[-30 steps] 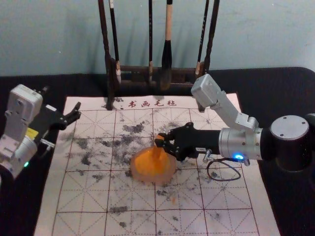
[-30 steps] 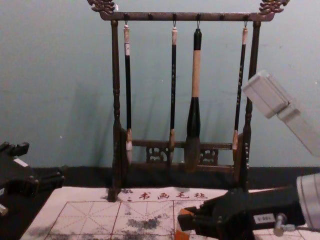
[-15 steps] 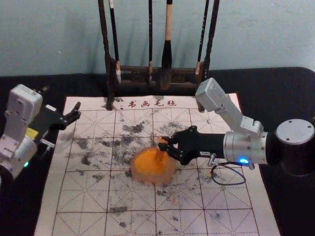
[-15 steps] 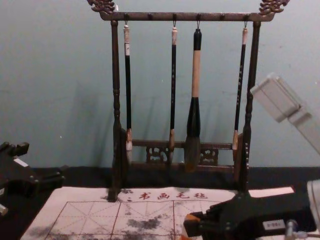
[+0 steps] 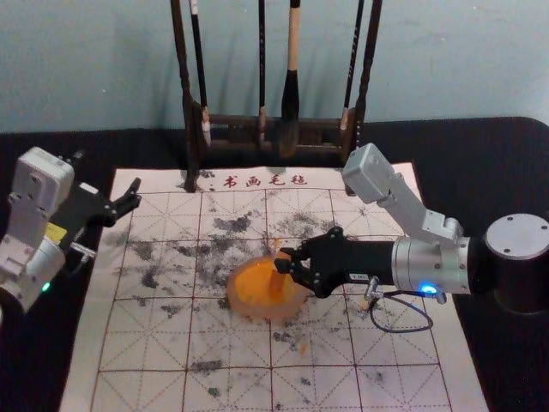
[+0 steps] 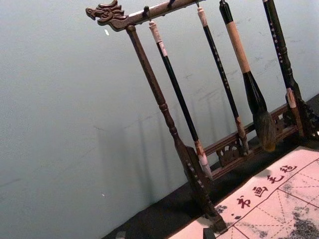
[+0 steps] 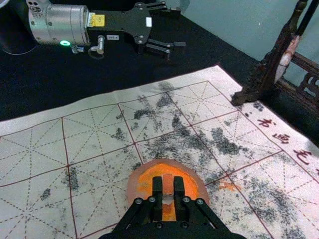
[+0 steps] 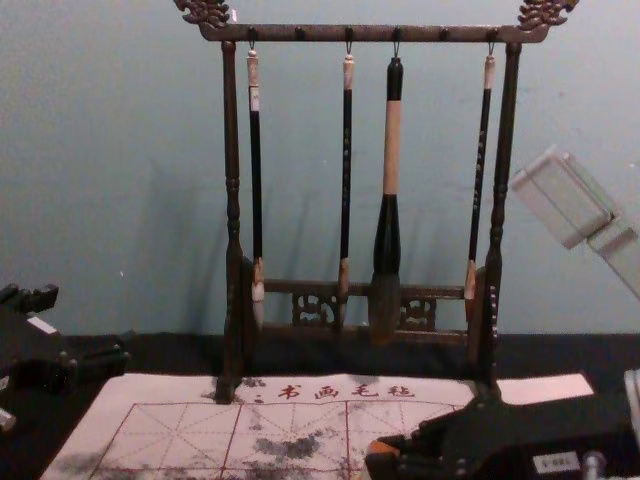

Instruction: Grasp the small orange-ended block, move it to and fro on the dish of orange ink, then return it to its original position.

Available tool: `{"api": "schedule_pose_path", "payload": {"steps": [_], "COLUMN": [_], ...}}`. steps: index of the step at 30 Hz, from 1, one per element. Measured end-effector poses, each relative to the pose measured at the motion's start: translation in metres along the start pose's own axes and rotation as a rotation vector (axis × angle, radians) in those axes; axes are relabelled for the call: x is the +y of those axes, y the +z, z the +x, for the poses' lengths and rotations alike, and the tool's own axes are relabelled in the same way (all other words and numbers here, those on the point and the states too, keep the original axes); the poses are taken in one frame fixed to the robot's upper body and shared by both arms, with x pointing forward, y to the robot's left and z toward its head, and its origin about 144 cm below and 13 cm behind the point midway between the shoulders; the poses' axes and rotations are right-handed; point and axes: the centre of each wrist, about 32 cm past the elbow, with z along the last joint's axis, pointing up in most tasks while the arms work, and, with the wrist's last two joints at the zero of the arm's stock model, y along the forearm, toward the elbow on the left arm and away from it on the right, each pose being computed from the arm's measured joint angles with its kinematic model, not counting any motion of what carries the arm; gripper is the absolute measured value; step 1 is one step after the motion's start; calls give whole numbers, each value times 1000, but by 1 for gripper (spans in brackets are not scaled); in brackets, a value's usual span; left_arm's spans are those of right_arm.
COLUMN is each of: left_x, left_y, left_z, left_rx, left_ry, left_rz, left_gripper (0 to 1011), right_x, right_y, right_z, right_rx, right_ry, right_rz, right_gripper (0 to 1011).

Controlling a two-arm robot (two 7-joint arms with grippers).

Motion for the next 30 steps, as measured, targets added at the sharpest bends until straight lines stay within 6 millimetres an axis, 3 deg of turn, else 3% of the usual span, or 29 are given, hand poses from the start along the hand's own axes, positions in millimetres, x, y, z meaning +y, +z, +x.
{"api": "schedule_pose_path", "payload": {"steps": [30], "left_x": [0], "left_y": [0], "left_z": [0], "left_rx": [0], "left_ry": [0], "left_rz": [0], "left_gripper": [1001], "right_x": [28], "right_y": [8], "right_z": [-2], "right_rx": [-8], "right_ry": [49], "right_rz": [5], "right_gripper": [129]}}
